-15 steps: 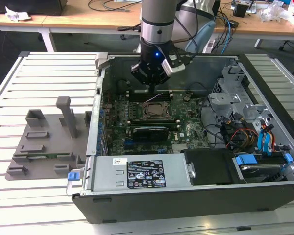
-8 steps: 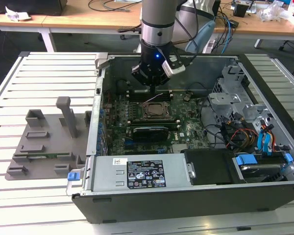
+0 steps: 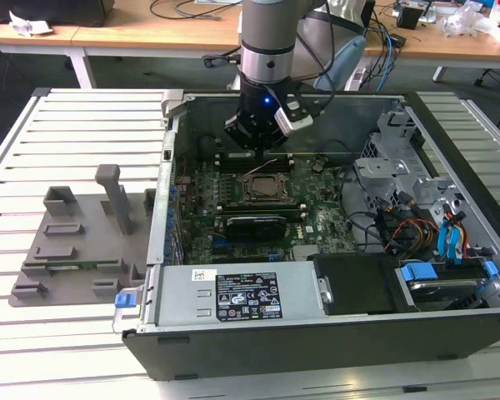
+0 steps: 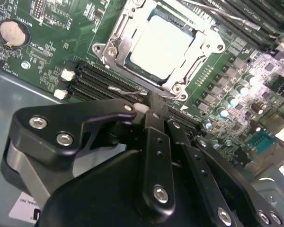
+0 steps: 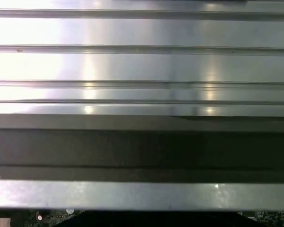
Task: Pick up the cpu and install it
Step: 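Install the first cpu locking lever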
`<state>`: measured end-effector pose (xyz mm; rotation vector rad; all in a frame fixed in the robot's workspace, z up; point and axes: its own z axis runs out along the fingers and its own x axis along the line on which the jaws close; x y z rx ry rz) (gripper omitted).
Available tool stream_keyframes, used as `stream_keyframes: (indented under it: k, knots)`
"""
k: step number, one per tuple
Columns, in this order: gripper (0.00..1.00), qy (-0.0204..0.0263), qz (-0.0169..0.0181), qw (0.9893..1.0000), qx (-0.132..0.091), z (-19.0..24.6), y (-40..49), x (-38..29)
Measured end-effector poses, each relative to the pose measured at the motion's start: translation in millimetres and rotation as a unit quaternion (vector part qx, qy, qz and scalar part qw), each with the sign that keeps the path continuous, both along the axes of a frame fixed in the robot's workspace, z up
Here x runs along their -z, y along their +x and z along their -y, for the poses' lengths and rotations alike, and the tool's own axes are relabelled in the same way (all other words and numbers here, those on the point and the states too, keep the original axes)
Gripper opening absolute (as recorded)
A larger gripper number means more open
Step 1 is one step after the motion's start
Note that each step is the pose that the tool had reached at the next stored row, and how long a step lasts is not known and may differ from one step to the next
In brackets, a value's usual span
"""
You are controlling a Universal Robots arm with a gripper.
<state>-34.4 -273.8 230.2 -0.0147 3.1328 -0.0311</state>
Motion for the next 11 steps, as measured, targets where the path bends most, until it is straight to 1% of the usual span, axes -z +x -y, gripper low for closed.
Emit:
stream_keyframes:
  k: [3, 6, 8, 10, 11]
  knots:
    - [0.11, -0.0002, 0.0001, 0.9999, -0.012, -2.7, 1.3, 3.4]
    - [0.11, -0.0017, -0.0009, 0.9999, -0.013, -3.5, 10.4, 8.2]
    - [0.11, -0.0025, -0.0015, 0.9999, -0.013, -3.4, 12.6, 11.6]
    - [0.11, -0.0032, -0.0022, 0.9999, -0.013, -3.5, 13.9, 18.6]
    - [0.11, -0.0038, -0.0024, 0.9999, -0.013, -3.5, 14.4, 20.4]
